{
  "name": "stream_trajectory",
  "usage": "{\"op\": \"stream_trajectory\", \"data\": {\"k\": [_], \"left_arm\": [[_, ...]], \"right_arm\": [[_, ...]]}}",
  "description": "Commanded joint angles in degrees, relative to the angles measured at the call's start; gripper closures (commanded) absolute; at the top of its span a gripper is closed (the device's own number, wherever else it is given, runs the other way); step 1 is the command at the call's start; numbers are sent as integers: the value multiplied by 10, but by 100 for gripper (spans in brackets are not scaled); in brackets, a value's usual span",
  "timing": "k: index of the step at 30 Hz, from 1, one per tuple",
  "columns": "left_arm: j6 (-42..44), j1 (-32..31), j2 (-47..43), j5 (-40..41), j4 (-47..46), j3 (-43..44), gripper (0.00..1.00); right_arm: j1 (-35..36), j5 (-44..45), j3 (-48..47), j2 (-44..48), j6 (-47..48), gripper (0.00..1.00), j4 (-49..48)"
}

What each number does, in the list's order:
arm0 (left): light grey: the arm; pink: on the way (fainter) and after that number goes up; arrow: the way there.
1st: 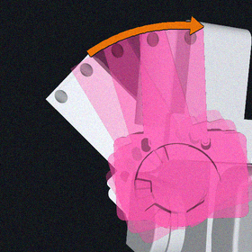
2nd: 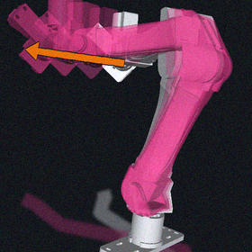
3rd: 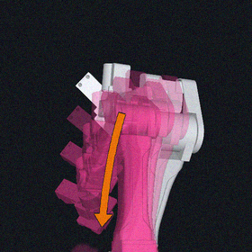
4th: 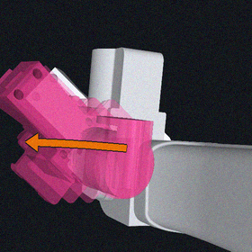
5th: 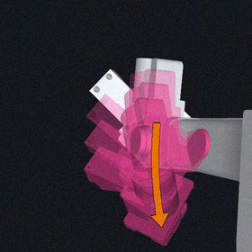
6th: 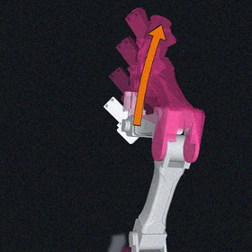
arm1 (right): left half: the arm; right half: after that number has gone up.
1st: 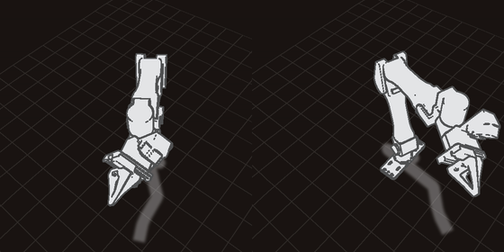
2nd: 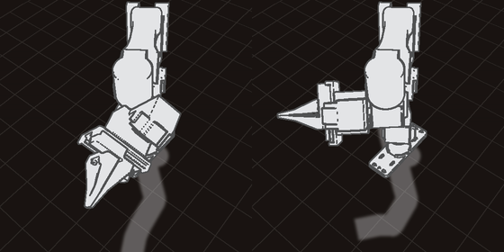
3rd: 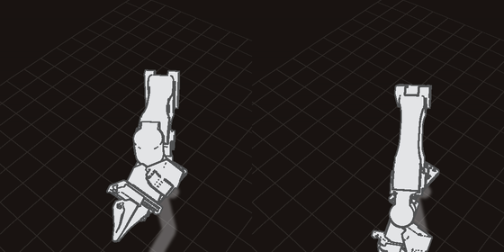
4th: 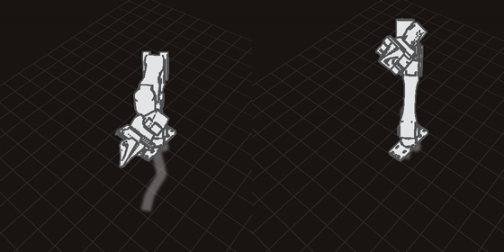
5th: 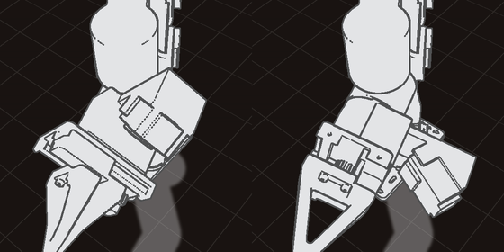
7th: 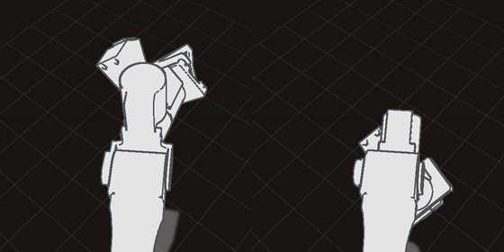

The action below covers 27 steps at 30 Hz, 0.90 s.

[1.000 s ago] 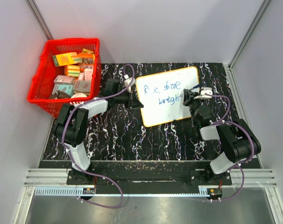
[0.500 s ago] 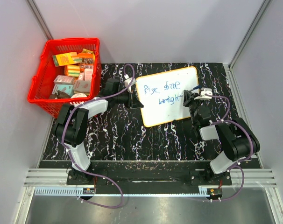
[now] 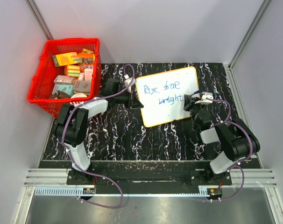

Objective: Write a sentence on the whiteboard

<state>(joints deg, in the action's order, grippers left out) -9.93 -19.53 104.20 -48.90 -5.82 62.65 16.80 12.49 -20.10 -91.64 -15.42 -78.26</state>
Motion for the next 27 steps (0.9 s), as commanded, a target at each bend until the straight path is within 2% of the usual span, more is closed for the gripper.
{"op": "stream_trajectory", "data": {"k": [1,7,17,23,27], "left_arm": [[79,-2,5,79,-11,12,100],[80,-2,5,81,-11,12,100],[82,-3,5,81,-9,12,100],[83,-3,4,82,-7,12,100],[83,-4,4,83,-7,12,100]], "right_arm": [[-2,28,14,1,7,100,-107],[-3,60,9,13,24,100,-102],[-3,49,-9,24,36,100,-101],[-3,23,36,127,-9,100,-81],[-3,3,44,254,-23,100,49]]}}
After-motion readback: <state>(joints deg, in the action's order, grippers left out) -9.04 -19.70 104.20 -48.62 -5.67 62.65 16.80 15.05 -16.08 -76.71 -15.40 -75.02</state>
